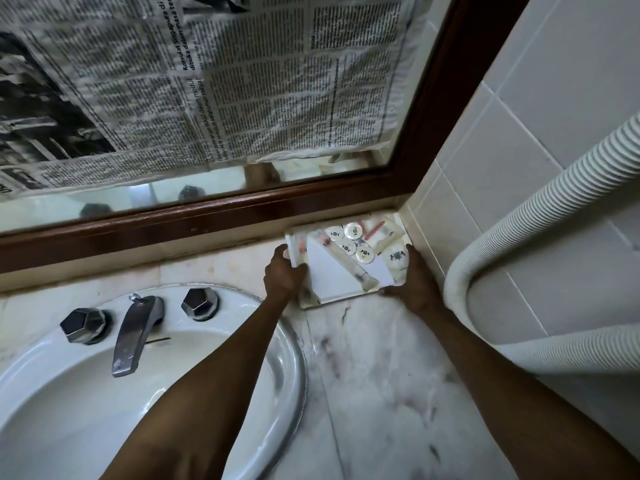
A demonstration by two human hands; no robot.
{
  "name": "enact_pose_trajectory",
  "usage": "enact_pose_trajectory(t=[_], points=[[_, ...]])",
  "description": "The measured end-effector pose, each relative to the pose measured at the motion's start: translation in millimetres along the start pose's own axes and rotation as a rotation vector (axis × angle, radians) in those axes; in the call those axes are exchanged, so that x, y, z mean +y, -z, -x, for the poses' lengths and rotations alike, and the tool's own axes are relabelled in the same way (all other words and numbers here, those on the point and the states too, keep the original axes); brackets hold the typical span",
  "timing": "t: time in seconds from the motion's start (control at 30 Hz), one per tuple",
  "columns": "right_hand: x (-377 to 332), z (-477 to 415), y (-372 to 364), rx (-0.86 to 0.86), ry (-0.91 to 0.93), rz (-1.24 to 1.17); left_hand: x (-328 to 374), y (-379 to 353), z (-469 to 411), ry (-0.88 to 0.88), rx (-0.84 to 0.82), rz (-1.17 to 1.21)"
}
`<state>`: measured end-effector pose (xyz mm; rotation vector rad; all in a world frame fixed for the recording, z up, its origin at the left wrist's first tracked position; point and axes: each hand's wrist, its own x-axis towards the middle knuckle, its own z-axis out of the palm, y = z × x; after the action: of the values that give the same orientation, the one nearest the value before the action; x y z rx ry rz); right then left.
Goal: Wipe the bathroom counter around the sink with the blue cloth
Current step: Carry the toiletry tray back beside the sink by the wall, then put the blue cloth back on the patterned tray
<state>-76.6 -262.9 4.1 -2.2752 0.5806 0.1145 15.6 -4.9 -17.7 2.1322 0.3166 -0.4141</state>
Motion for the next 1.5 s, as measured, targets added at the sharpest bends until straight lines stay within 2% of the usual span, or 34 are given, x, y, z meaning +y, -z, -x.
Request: enact_pose_trajectory(t=[0.13,0.2,0.37,0.5,0.63,0.87,1.17,1.3,1.4,1.5], points=[[-1.6,-1.1,-0.7,0.041,0.005,0.076,3.3,5.0,-8.2,0.052,-0.074,0.071],[-4.9,2.1,-2.4,0.043,0.024,0.14,5.9,17.1,-11.1,0.036,-0.131,0.02],[-45.7,16.5,-24.8,0.043,0.201,0.118,15.9,80.2,9.5,-0.176,-0.122,-0.138],[-128.1,37.4,-64.1,0.002,0.333,-0.042,-1.0,159.0,54.9,-0.317,-0.112,-0.09],[-224.5,77.8,-124.3,-0.093,0.433,-0.138,-50.5,249.5,103.0,-0.36,0.018,-0.071],[-348.8,186.6,-244.5,-0.249,0.584,-0.18,-181.3,402.5,170.5,-0.257,0.247,0.029],[-440.2,313.3,-389.0,-0.419,0.662,-0.152,-348.5,552.7,218.8,-0.074,0.391,-0.012],[-464.3,339.6,-439.9,-0.508,0.658,-0.074,-390.5,596.9,216.4,-0.137,0.487,-0.146],[-476.3,339.3,-473.0,-0.559,0.629,-0.015,-407.6,618.3,201.2,-0.145,0.459,-0.197],[-481.7,329.1,-504.3,-0.582,0.601,0.036,-422.8,632.0,171.5,-0.178,0.31,-0.357]])
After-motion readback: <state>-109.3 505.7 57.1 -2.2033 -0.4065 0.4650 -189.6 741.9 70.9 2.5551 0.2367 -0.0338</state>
